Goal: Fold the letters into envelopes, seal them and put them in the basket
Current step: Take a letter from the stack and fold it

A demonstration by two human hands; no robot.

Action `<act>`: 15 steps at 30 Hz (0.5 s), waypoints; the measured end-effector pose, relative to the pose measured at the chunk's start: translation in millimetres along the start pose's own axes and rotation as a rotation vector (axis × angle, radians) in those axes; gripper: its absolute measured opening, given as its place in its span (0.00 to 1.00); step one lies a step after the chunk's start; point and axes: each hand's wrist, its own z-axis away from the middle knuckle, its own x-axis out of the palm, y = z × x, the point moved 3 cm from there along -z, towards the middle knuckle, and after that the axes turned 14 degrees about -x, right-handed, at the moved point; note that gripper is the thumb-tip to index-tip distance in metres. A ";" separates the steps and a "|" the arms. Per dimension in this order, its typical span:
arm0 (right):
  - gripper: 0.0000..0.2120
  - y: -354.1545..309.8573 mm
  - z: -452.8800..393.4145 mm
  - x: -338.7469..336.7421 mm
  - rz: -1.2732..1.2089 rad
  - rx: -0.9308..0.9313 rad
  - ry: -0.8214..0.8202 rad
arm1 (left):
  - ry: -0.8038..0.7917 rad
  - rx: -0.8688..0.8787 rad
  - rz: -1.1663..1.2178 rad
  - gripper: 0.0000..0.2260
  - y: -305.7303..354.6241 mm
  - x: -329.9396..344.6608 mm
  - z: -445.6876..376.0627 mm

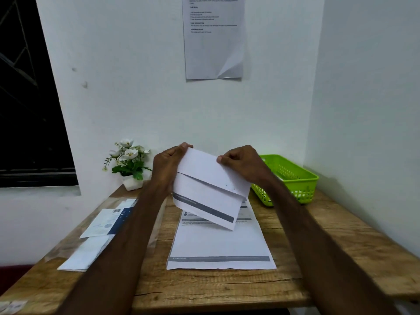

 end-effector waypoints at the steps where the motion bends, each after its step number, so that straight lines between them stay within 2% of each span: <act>1: 0.15 4.2 0.7 -6.8 -0.038 0.017 -0.004 | 0.006 -0.018 0.034 0.10 0.0 -4.6 -2.9; 9: 0.10 12.0 11.1 -36.4 -0.170 0.080 0.049 | 0.071 -0.076 0.170 0.07 -1.7 -24.1 -11.1; 15: 0.09 13.2 16.3 -19.2 -0.550 0.300 -0.051 | 0.083 -0.063 0.255 0.07 -0.1 -25.5 -10.1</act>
